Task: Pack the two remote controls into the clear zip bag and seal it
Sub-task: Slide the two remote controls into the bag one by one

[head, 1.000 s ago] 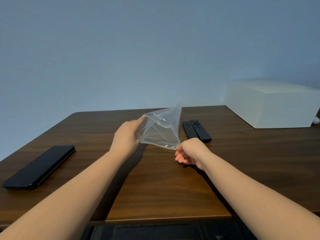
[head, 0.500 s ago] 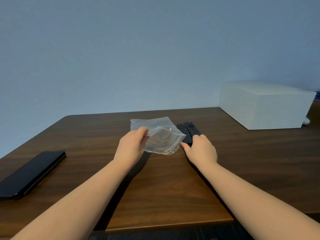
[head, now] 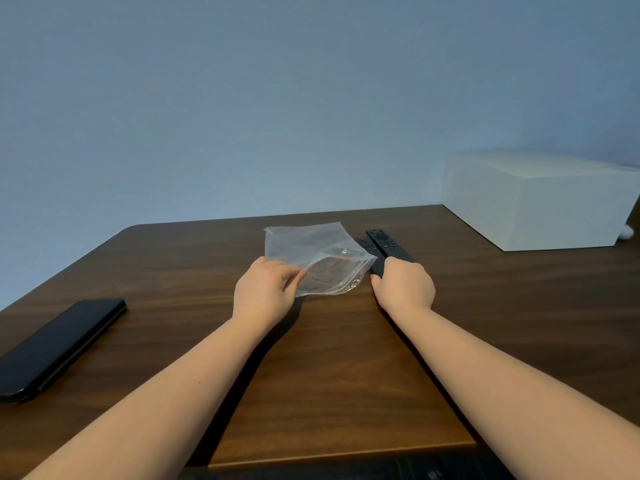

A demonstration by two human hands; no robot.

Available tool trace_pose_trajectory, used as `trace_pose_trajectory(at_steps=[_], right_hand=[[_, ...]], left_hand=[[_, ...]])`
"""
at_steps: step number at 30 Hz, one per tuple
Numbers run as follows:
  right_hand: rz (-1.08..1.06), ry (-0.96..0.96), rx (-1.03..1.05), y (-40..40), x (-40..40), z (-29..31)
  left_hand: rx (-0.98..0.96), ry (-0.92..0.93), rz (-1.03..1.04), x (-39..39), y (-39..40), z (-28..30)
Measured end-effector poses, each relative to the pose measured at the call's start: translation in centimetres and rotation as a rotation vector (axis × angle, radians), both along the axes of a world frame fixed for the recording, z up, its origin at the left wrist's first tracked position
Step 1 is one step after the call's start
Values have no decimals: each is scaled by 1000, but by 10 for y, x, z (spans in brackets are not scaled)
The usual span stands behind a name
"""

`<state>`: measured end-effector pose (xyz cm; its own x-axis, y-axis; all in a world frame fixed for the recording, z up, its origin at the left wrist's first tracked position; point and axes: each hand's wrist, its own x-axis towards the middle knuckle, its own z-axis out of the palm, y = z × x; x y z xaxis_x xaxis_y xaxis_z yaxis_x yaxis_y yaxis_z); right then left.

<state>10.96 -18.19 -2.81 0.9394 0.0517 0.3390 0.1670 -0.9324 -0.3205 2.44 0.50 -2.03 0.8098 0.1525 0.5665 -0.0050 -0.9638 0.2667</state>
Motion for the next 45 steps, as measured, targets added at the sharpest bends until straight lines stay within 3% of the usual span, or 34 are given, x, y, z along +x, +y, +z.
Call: trace_pose_trajectory(at_steps=[11, 14, 19, 25, 40, 45], right_hand=[[62, -223, 852, -30, -19, 35], [193, -240, 933, -32, -41, 51], [421, -206, 857, -28, -77, 43], [421, -246, 716, -39, -89, 30], [402, -82, 277, -3, -60, 7], [433, -25, -55, 15, -50, 6]], left_hand=[[-77, 152, -3, 21, -11, -1], [-154, 156, -7, 26, -18, 1], [-325, 55, 54, 28, -24, 16], [-394, 25, 138, 26, -16, 25], [-185, 82, 15, 11, -34, 20], [-169, 96, 6, 11, -31, 20]])
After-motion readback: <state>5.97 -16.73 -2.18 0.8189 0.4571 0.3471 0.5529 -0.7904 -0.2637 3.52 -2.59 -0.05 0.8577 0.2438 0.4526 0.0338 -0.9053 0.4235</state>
